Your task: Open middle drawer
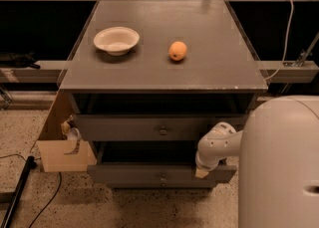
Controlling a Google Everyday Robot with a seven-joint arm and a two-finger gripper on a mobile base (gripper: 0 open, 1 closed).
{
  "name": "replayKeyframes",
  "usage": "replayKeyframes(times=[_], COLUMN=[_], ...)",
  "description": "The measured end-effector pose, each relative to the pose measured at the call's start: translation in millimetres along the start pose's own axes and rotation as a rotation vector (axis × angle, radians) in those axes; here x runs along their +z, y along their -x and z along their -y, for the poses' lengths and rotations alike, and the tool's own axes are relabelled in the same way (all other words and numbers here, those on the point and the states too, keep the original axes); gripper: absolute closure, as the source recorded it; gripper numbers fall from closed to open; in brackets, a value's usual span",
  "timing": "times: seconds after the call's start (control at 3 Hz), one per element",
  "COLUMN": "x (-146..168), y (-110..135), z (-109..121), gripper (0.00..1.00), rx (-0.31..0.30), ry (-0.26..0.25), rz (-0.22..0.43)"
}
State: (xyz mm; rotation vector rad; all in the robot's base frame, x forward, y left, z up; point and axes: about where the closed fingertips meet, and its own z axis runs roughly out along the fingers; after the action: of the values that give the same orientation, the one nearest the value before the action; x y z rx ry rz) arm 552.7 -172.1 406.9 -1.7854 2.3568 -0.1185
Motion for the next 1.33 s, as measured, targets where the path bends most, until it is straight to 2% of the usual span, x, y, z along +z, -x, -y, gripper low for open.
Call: replayKeyframes(times=[0.67, 1.0, 1.33], x=[0.0, 0.6, 5.0], y=[0.0, -0.8, -7.1], z=[0.0, -1.0, -7.5], gripper=[0.34, 0.03, 0.0], rx=[0.0, 0.001, 0.01], ry=[0.0, 0.004, 0.037], rz=[0.0, 0.002, 0.016])
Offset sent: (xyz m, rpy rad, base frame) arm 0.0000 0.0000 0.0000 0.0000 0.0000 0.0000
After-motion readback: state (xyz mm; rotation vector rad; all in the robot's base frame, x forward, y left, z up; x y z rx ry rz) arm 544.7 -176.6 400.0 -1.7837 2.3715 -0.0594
